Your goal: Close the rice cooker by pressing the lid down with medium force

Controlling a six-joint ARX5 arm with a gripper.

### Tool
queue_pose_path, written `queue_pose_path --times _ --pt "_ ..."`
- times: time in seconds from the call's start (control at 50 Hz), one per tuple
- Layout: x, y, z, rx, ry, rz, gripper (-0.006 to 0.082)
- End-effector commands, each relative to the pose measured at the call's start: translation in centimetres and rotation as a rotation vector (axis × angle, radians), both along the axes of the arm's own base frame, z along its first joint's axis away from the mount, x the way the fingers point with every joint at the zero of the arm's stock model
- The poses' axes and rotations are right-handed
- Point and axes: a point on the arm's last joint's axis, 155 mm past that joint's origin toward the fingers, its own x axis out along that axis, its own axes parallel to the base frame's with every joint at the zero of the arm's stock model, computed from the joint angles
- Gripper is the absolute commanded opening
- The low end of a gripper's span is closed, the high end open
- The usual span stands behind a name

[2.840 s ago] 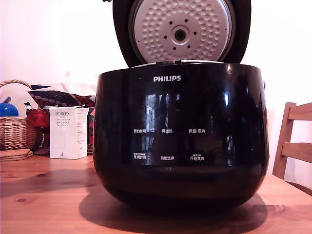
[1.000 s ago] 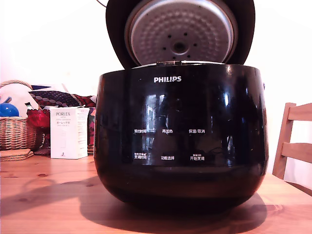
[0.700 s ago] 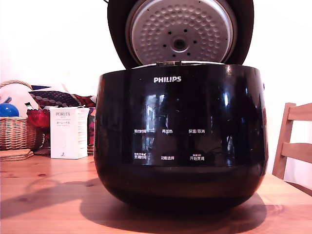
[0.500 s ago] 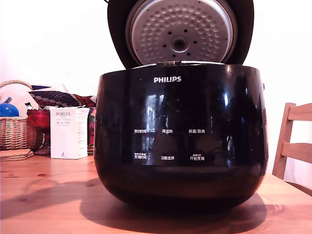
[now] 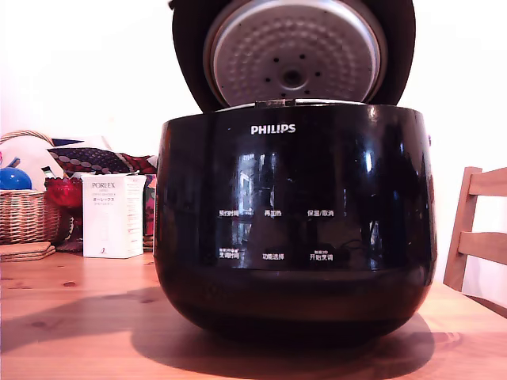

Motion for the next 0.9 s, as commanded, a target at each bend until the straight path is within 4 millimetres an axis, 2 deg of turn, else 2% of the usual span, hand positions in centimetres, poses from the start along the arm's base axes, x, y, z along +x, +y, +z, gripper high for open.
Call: queue_pose_path --times 0.0,0.18,0.54,0.72,0.88 --pt "-0.7 0.2 -2.6 0.031 0.047 -0.001 -0.002" --pt "-1.5 0.9 -4.1 0.025 0.051 0.01 -0.002" --pt "-1.5 2.8 -5.1 0.005 -0.039 0.081 -0.002" --pt "-2.1 3.3 -5.3 -0.025 -0.078 0.077 -0.002" --pt "-3.3 3.8 -6.3 0.005 -0.128 0.023 -0.002"
